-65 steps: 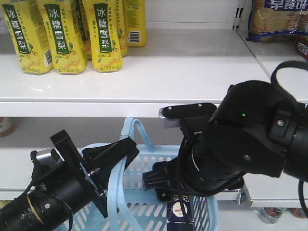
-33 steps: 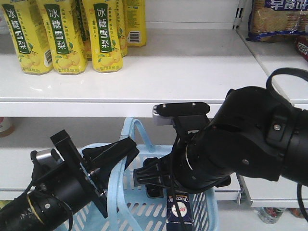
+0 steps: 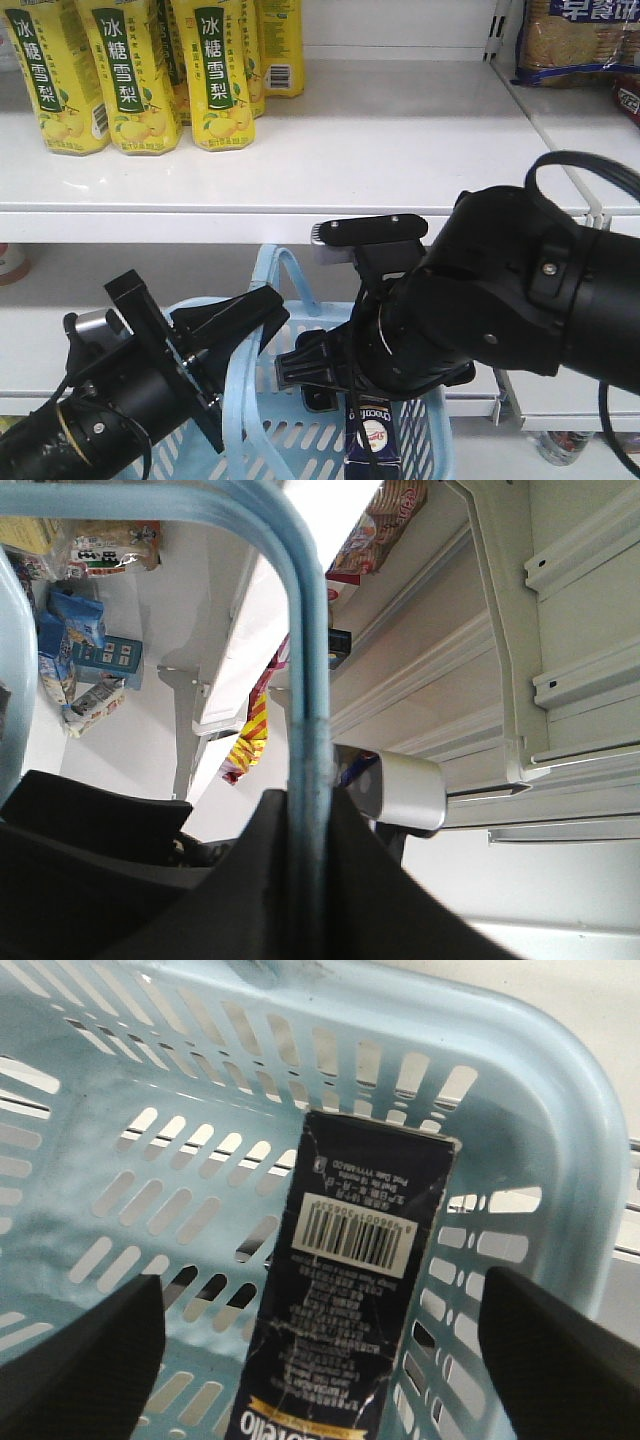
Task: Left arm holds basket, right arm returns cookies
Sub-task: 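Close the right gripper on the top of the dark blue cookie box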
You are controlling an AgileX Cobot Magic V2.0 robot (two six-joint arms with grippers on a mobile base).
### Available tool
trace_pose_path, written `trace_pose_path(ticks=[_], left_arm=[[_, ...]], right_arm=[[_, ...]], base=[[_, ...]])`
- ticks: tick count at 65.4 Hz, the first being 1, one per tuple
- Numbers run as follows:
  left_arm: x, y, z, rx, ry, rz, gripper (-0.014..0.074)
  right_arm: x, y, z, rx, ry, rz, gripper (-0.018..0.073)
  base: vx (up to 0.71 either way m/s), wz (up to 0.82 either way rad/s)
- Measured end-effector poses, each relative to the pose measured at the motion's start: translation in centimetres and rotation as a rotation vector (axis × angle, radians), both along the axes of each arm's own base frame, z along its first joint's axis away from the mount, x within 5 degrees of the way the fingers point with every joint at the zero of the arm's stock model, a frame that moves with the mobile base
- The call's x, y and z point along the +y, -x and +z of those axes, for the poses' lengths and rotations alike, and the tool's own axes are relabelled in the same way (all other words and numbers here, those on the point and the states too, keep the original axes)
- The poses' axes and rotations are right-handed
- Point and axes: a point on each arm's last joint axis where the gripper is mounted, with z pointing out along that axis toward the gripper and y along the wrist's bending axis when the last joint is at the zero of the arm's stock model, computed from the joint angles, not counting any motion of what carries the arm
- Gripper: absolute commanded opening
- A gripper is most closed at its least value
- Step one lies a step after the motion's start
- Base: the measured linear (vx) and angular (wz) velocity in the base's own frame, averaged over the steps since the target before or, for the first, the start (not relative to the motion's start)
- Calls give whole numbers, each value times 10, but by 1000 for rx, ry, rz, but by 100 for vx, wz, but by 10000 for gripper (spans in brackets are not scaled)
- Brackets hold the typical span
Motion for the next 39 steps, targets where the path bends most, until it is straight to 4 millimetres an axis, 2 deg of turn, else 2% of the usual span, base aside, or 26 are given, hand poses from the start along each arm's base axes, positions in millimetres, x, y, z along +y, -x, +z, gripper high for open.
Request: trace_pose_path(ticks=[27,39], left_arm=[[0,0,0,0,0,0,0],[0,0,0,0,0,0,0]], right_arm=[[1,-2,-4,4,11,1,594],[-1,1,-17,21,26,6,594]], base=[[0,0],[0,0]])
